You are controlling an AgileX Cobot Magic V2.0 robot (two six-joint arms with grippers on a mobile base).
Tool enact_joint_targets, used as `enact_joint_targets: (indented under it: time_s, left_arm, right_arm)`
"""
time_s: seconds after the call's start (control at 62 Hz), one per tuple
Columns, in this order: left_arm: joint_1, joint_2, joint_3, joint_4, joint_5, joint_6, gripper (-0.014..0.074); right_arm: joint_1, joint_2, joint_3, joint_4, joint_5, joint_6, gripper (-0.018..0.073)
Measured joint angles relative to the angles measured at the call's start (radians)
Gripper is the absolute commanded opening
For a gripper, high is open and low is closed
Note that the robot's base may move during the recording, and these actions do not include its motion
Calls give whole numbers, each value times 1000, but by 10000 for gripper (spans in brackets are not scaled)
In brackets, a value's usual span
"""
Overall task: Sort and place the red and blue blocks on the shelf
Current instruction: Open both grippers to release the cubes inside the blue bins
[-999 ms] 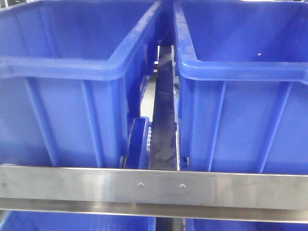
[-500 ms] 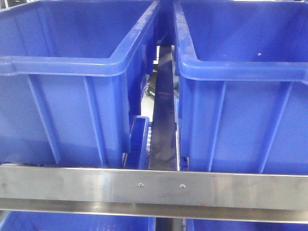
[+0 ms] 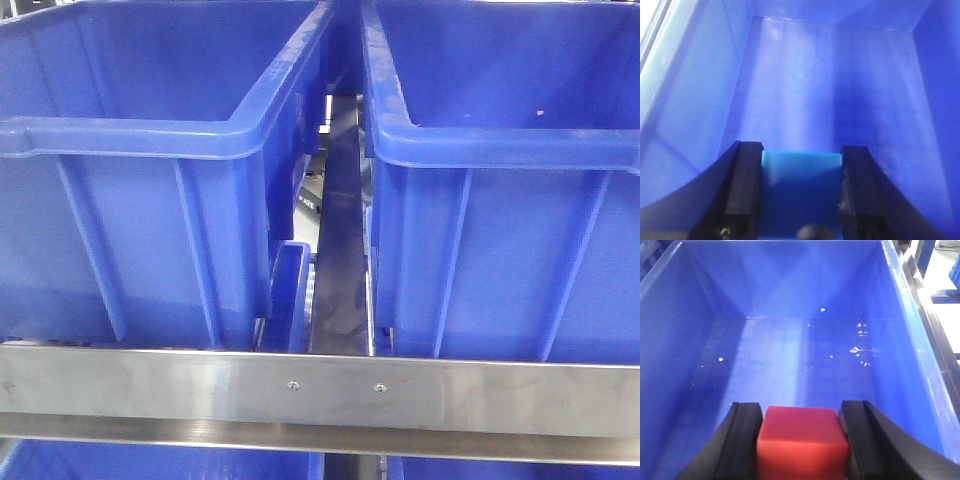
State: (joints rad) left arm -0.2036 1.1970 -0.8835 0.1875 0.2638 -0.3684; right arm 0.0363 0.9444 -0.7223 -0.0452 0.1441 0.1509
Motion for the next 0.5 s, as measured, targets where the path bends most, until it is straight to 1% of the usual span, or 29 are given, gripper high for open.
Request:
enact_joint_targets:
  time_s: [0.064, 0.113, 0.177, 0.226, 0.274, 0.339, 0.371, 0.435, 0.5]
  left_arm:
    - [0, 0, 0, 0, 0, 0, 126]
    - [0, 0, 0, 0, 0, 0, 130]
    - [0, 0, 0, 0, 0, 0, 155]
    - [0, 0, 0, 0, 0, 0, 188]
    - [0, 0, 0, 0, 0, 0, 244]
    - [0, 0, 0, 0, 0, 0, 328]
    - [0, 0, 0, 0, 0, 0, 373]
    - [0, 0, 0, 0, 0, 0, 435]
    - [0, 0, 0, 0, 0, 0, 458]
  right_arm:
    - [0, 0, 0, -3, 0, 0, 85]
    - [0, 0, 0, -7, 0, 0, 133]
    - [0, 0, 0, -19, 0, 0, 223]
    - [0, 0, 0, -22, 0, 0, 302]
    - [0, 0, 0, -23, -2, 0, 375]
    - [0, 0, 0, -24, -2, 0, 436]
    - [0, 0, 0, -24, -2, 0, 449]
    - [0, 0, 0, -26, -2, 0, 453]
    - [0, 0, 0, -26, -2, 0, 453]
